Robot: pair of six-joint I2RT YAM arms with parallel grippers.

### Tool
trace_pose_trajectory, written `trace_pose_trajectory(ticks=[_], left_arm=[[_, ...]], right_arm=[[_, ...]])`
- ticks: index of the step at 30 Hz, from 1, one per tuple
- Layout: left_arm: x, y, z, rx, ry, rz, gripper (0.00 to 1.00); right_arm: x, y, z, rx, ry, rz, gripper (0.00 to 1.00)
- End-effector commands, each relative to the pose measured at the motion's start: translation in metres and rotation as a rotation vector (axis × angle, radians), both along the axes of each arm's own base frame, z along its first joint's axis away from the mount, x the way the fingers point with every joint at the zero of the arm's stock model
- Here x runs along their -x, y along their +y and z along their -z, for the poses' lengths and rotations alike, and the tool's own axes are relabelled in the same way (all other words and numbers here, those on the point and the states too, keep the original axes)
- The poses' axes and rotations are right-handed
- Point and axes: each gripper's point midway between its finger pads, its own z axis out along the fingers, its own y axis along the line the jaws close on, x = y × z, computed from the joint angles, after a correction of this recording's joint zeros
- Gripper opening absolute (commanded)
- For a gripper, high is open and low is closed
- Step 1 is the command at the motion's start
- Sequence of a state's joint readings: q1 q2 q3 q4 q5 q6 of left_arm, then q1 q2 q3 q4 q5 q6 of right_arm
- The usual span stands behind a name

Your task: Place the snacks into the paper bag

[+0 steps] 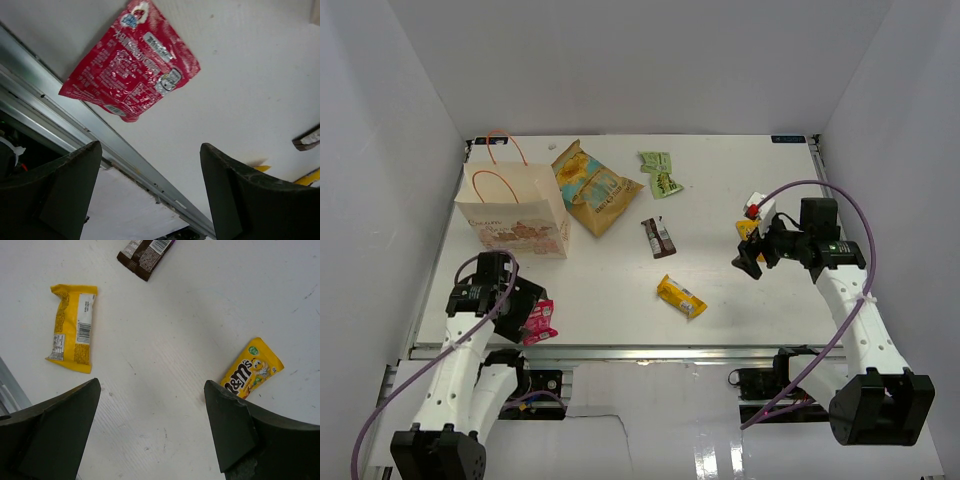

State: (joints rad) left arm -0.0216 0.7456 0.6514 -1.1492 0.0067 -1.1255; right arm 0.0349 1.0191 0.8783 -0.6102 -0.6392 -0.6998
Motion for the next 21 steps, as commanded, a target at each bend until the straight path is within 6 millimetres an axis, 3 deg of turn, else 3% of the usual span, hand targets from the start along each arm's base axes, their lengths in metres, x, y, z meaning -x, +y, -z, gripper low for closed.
trace_pose_trajectory(ticks=[1,8,13,16,21], left_arm=[[0.018,0.0,0.016,0.02,0.113,-0.096,0.89],[0.013,0.0,0.04,0.024,0.161,-0.127,0.89],[-0.015,0.009,0.051,-0.023,0.129,-0.142,0.89],[-0.019,0.011,0.062,-0.035,0.155,-0.153,0.87],[-0.015,0.012,0.079,-0.044,0.209,-0.164,0.67]], right_arm=[[0.007,0.009,-0.001,-0.027,-0.02,-0.071,0.9],[0.008,0.011,0.005,-0.038,-0.006,-0.079,0.9],[0.009,0.011,0.008,-0.039,0.001,-0.082,0.9],[0.01,0.011,0.01,-0.036,0.005,-0.08,0.9],[0.011,0.01,0.014,-0.029,0.012,-0.075,0.9]])
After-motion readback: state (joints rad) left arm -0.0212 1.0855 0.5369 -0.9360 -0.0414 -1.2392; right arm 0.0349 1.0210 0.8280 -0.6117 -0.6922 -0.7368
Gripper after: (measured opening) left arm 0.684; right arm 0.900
